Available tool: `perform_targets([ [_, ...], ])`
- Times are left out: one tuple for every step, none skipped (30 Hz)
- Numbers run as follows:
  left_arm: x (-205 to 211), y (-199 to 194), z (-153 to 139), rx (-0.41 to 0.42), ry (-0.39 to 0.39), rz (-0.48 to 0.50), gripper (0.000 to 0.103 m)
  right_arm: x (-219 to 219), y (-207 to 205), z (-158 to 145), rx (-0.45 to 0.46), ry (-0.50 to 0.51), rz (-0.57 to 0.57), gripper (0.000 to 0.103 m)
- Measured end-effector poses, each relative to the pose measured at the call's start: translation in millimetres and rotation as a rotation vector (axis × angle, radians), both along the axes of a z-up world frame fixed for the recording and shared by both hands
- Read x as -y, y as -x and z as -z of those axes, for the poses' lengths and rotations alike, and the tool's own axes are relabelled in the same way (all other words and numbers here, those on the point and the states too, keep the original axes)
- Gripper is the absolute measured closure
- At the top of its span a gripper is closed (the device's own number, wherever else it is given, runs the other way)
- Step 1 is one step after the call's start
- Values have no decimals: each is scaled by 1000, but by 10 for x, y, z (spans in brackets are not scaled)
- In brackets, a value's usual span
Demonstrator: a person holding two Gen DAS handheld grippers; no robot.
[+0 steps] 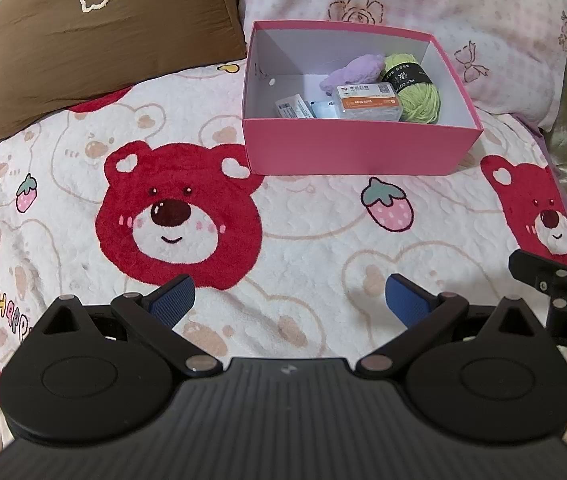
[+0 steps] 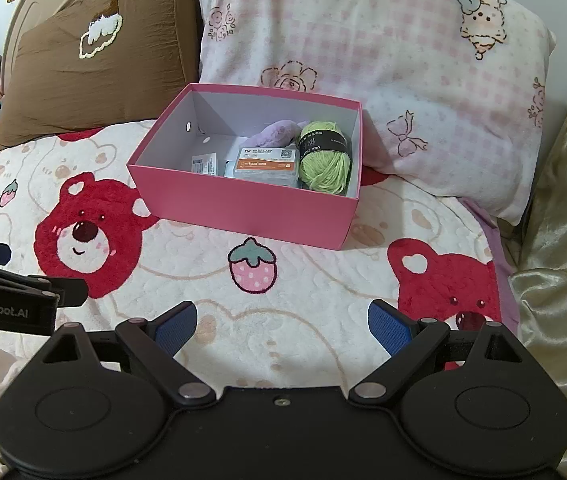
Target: Organize objects
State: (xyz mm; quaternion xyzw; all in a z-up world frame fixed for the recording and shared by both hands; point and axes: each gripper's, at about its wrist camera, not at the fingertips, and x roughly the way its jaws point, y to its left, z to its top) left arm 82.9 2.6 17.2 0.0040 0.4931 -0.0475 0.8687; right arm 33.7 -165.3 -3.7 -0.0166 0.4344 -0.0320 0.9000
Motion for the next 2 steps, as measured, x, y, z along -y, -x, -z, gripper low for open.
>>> perform_targets([
  [-2, -1, 5, -3, 1, -1, 0, 1, -4, 3, -3, 0, -1, 8],
  [-4, -1, 11, -6, 2, -2, 0, 2, -6, 5, -6, 0, -2, 8],
])
